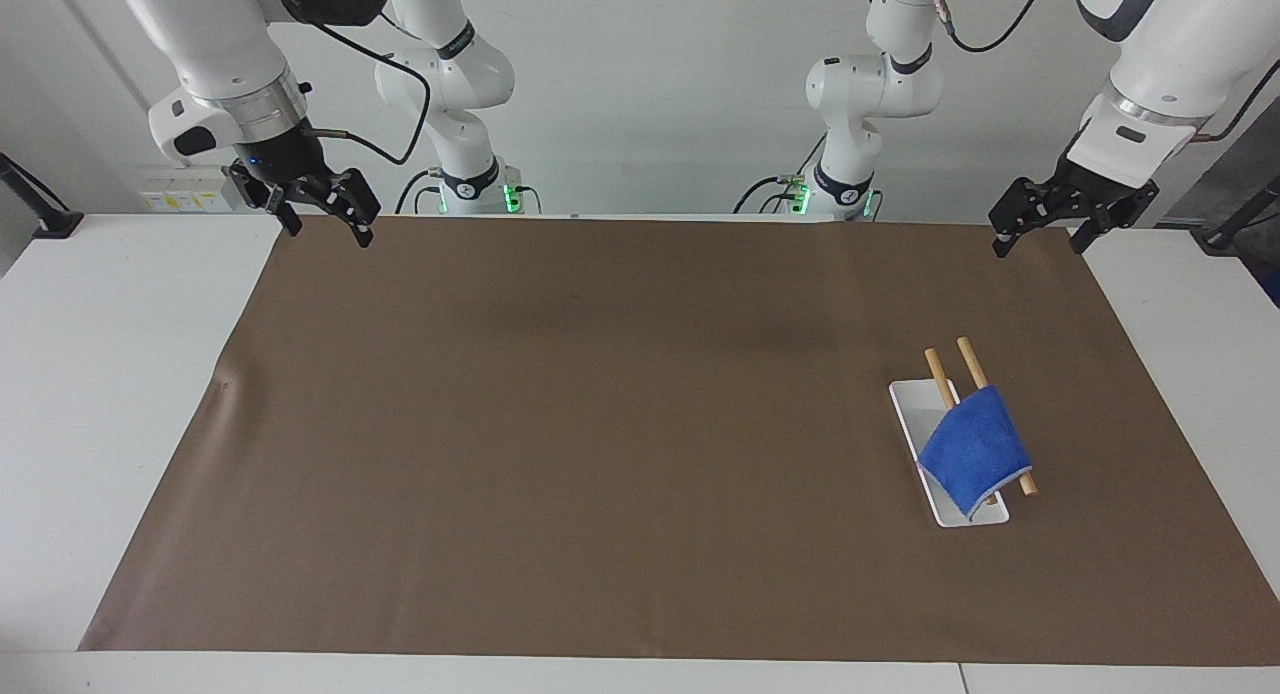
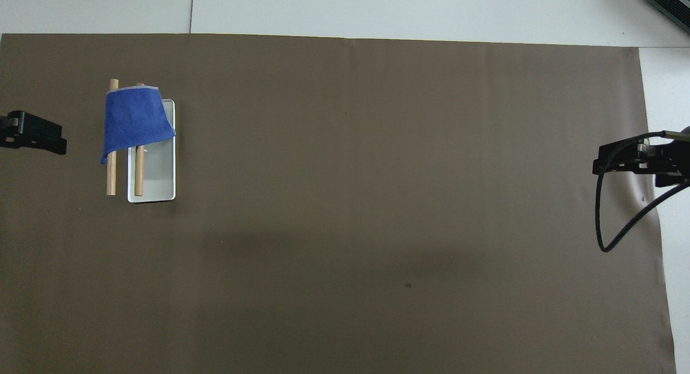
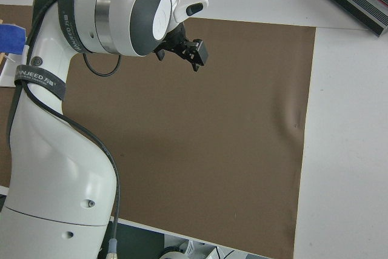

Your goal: Right arm passes towel to left arm to hang

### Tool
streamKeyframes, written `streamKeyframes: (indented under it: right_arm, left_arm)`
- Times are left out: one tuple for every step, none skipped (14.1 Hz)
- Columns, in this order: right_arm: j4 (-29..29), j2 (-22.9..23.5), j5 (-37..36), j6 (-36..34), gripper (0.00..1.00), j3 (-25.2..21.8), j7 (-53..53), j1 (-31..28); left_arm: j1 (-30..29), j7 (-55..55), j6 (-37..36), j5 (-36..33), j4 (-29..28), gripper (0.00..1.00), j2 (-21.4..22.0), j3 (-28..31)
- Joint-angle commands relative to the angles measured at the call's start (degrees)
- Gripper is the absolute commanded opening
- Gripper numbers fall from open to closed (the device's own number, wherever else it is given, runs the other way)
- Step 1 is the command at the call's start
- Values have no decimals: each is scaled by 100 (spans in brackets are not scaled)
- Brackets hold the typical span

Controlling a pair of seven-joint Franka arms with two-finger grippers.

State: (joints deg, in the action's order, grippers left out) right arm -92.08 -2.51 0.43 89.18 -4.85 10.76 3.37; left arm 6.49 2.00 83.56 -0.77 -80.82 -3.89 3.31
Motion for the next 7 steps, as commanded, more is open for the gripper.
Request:
streamKeyframes:
  right_arm:
    - [-125,-118,107,-41,100,-7,-39,-21]
    - [-117,-118,115,-41,100,-7,-39,-21]
    - [-117,-118,115,-41,100,-7,-39,-21]
    - [-117,-118,107,-41,100,-7,-39,-29]
    - [-117,-118,115,-41,100,-7,-39,-30]
    - [-117,-118,115,-41,100,-7,-39,-21]
    - [-117,-118,115,-41,100,-7,-39,-21]
  left_arm:
    - [1,-42,125,86,-250,100,178,12]
    - [1,-51,125,86,-250,100,178,29]
    - [-8,-51,125,86,-250,100,178,47]
    - [-8,-42,125,86,-259,100,178,47]
    - [-8,-51,125,86,-276,100,187,47]
    - [-8,-95,125,86,-285,100,187,30]
    - [-8,-104,125,77,-285,100,187,47]
